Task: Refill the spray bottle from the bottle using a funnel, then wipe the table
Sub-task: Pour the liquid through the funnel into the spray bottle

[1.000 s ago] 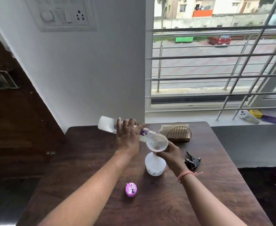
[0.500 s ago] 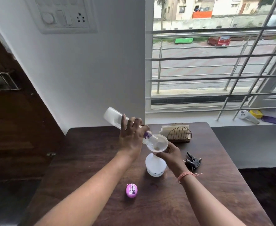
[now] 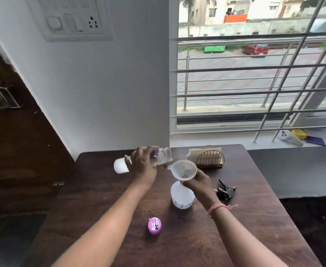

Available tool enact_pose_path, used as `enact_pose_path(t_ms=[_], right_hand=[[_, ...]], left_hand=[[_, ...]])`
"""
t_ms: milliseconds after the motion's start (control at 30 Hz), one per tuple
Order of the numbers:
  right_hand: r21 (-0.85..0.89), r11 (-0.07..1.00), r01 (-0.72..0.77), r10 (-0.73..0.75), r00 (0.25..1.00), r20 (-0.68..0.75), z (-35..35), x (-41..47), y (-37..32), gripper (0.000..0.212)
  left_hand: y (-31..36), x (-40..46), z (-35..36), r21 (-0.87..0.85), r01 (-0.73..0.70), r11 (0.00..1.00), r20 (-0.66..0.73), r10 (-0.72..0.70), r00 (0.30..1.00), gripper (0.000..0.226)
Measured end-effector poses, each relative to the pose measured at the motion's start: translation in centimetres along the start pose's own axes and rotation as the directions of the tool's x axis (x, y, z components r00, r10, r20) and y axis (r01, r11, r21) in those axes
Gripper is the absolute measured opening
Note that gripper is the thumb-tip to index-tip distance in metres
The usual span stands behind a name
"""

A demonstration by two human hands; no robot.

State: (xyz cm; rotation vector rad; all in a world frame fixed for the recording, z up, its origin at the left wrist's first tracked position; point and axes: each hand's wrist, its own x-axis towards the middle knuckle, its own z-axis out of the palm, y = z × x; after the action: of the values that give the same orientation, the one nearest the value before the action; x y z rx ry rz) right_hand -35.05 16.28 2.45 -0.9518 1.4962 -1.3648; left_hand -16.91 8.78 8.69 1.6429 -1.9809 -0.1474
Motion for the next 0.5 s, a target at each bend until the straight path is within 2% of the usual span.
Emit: enact_pose_path(t_ms=[100, 267, 367, 500], right_hand=[[-0.035, 0.999, 0.002, -0.002, 1.0, -0.008, 0.1, -0.2, 0.0, 0.042], [-0.087, 0.996, -0.026, 0.024, 1.0, -0.016, 0.2, -0.3, 0.8, 0.038], [-0.158, 0.987, -0.035, 0.032, 0.999, -0.02, -0.2, -0.4, 1.2, 0.034], [-0.166, 0.984, -0.057, 0.055, 0.998, -0.018, -0.5, -1.0, 1.3, 0.038]], left_hand=[[-2.4, 0.0, 0.6, -0.344, 0.195, 0.919, 0.032, -0.196, 0.98, 0.061], [-5.0, -1.4, 1.6, -0.708, 0.324, 0.627, 0.083, -0.381, 0.921, 0.052], [-5.3, -3.1, 1.7, -0.781, 0.387, 0.49, 0.176, -0.422, 0.889, 0.031], [-7.4, -4.8, 3.6, -0.775, 0.425, 0.468, 0.232, -0.416, 0.879, 0.033]])
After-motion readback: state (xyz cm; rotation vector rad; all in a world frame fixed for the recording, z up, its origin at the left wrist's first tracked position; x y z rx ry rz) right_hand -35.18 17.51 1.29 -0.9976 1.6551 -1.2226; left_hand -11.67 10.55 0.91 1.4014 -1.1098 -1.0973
